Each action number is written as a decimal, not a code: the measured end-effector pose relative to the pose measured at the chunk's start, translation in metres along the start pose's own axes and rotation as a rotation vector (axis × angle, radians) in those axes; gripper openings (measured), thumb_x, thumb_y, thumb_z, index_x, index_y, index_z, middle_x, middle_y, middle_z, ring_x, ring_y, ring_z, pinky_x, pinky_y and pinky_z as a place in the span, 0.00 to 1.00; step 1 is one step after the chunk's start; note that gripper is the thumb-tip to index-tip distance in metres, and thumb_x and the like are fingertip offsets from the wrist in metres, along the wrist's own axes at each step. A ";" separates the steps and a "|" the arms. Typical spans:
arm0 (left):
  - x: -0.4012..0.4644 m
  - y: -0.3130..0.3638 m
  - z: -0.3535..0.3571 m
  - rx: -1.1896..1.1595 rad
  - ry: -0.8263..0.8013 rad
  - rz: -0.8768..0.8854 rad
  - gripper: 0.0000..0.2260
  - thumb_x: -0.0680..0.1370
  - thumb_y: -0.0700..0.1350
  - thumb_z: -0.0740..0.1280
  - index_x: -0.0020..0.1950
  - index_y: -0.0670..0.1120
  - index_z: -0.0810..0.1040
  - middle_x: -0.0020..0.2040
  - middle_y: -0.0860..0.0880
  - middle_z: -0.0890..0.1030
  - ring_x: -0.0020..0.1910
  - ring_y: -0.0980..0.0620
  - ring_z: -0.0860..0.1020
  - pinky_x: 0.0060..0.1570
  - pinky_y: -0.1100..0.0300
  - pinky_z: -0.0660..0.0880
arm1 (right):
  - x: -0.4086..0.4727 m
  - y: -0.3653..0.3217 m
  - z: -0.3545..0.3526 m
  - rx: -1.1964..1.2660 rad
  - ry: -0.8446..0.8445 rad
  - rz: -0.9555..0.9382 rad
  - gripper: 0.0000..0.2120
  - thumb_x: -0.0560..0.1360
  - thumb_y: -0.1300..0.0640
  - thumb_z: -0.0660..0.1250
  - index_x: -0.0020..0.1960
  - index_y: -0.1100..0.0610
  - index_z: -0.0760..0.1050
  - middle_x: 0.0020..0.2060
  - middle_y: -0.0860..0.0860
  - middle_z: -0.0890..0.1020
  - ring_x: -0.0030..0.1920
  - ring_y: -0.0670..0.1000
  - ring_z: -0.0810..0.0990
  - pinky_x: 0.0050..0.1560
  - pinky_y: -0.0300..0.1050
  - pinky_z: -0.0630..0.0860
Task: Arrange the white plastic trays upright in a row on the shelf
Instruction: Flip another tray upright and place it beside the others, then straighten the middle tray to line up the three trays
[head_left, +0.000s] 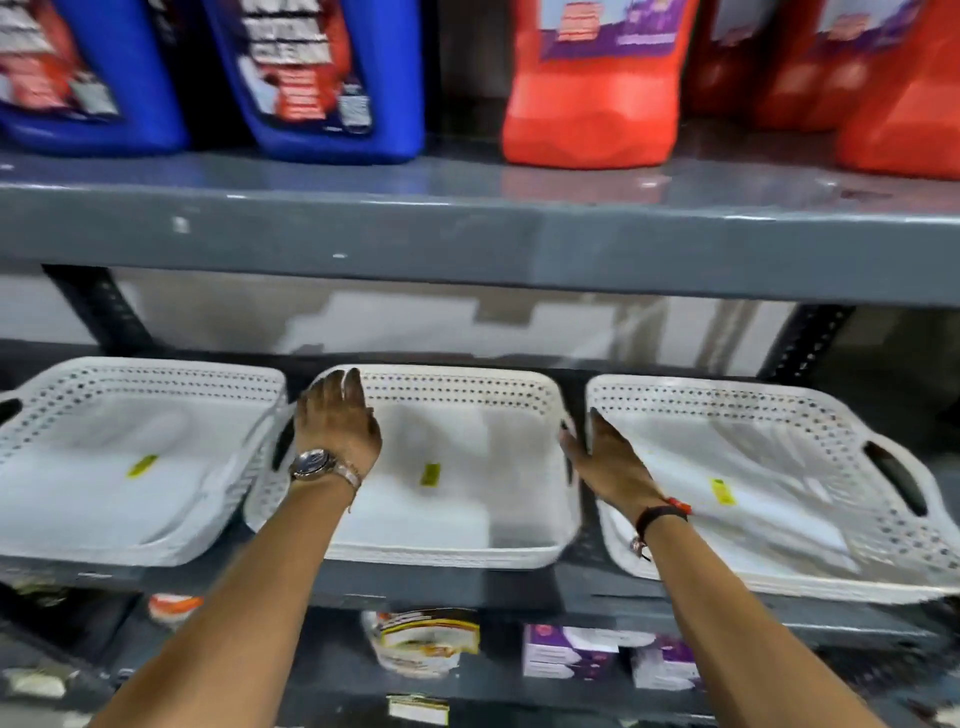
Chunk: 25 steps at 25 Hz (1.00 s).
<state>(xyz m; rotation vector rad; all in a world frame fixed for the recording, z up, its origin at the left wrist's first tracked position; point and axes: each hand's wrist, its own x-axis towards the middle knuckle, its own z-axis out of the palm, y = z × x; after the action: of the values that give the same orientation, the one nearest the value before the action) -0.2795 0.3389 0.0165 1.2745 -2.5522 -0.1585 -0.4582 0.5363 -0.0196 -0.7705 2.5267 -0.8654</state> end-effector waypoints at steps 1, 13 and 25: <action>0.003 -0.028 0.002 -0.002 0.006 -0.039 0.26 0.78 0.44 0.60 0.74 0.38 0.60 0.74 0.36 0.63 0.73 0.38 0.61 0.72 0.46 0.56 | 0.002 -0.006 0.010 0.007 0.017 0.015 0.34 0.77 0.45 0.56 0.75 0.59 0.48 0.75 0.57 0.59 0.72 0.56 0.63 0.71 0.47 0.60; 0.036 -0.112 0.026 -0.241 -0.276 -0.142 0.19 0.81 0.36 0.49 0.71 0.35 0.62 0.67 0.34 0.72 0.65 0.36 0.73 0.63 0.48 0.70 | 0.006 -0.025 0.045 -0.044 0.240 0.088 0.25 0.77 0.66 0.50 0.73 0.57 0.56 0.70 0.61 0.69 0.64 0.62 0.72 0.63 0.55 0.72; 0.066 -0.103 0.038 -0.153 -0.328 -0.035 0.28 0.78 0.32 0.51 0.77 0.42 0.47 0.72 0.36 0.63 0.66 0.35 0.70 0.65 0.47 0.69 | 0.029 -0.037 0.046 -0.258 0.268 0.044 0.30 0.73 0.73 0.51 0.74 0.60 0.55 0.68 0.63 0.67 0.64 0.64 0.70 0.61 0.53 0.71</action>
<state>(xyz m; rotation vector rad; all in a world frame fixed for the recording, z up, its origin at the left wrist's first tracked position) -0.2495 0.2230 -0.0289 1.3272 -2.7201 -0.6038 -0.4447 0.4740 -0.0343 -0.7104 2.9232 -0.6745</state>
